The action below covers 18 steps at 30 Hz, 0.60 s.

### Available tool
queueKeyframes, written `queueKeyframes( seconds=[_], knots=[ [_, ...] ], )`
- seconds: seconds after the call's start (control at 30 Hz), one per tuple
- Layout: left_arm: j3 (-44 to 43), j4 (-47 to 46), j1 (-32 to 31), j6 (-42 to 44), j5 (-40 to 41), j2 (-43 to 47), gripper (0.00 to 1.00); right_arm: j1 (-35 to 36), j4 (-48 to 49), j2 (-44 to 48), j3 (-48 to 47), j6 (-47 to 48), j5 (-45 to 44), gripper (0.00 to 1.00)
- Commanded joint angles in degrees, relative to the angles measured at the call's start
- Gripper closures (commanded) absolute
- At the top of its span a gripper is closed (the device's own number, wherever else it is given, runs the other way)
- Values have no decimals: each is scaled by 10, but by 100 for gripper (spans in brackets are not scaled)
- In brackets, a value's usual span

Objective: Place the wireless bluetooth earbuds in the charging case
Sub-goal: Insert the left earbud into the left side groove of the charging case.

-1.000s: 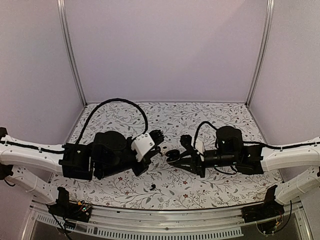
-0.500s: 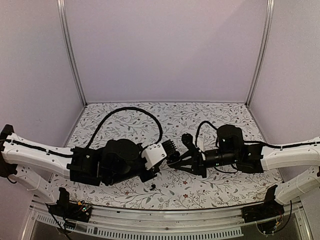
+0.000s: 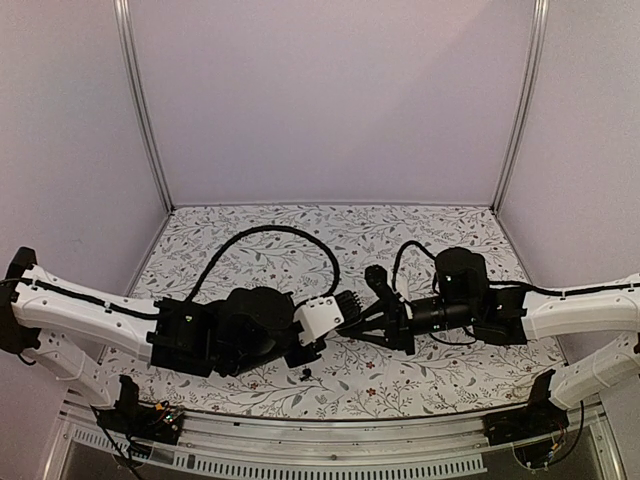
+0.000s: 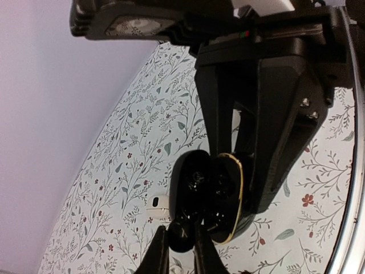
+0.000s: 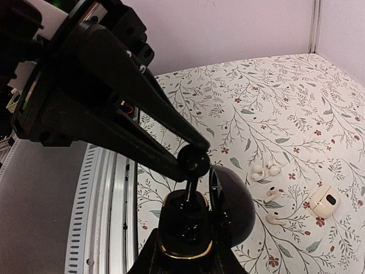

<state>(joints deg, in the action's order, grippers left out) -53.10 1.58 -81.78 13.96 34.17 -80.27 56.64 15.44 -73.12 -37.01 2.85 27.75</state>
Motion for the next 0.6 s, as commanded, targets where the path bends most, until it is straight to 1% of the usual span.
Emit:
queueKeyframes(
  seconds=[0.0,0.43,0.5,0.57],
  knots=[
    [-15,6,-12,14,15,-11,90,-2,13,14,3,-5,13,100],
    [-17,6,-33,43,15,-22,90,-17,35,10,4,-26,29,100],
    [-18,6,-39,50,17,-27,90,-17,36,8,3,-40,31,100],
    [-22,6,-48,61,32,-39,90,-19,38,6,3,-45,34,100]
  ],
)
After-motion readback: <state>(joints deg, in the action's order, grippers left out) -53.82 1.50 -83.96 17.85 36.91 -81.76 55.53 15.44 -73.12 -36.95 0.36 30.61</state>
